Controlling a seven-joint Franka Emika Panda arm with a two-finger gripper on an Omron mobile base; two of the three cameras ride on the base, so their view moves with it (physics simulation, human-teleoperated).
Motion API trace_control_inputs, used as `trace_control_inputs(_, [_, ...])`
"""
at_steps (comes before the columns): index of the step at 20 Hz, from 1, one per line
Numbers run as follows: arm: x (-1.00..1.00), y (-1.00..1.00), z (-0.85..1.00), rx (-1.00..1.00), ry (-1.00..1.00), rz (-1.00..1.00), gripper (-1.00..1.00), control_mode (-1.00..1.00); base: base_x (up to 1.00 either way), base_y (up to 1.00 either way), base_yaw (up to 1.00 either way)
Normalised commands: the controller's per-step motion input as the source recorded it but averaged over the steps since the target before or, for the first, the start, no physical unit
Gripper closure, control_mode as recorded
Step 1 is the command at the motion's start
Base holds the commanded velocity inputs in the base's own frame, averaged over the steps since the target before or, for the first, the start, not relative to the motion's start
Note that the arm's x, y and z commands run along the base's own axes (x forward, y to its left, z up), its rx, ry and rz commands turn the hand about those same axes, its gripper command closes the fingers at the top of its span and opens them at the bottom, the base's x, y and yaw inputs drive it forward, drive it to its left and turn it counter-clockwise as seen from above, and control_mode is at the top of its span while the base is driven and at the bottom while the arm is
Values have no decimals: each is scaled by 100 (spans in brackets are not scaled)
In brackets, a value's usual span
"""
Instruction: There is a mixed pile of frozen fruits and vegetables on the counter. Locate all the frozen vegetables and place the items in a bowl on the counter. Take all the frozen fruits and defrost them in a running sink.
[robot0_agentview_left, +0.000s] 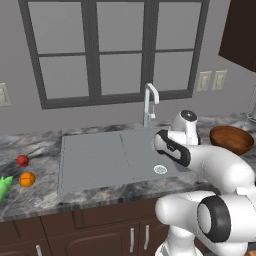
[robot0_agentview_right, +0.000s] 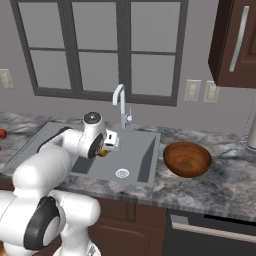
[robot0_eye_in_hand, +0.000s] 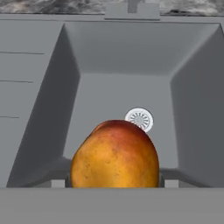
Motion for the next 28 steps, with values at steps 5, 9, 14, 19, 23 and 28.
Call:
trace_control_inputs(5, [20,-8,-32,0,1,-1,100,-100,0,0,0])
trace_control_inputs(9, [18,-8,-27,-2,2,-1,100,-100,0,0,0])
trace_control_inputs(14, [16,-5,-26,-2,2,-1,100,-100,0,0,0])
trace_control_inputs(19, [10,-9,-21,-1,0,-1,100,-100,0,0,0])
trace_control_inputs(23, [17,-12,-26,0,2,0,100,-100,0,0,0])
trace_control_inputs(28, [21,-12,-28,0,1,0,100,-100,0,0,0])
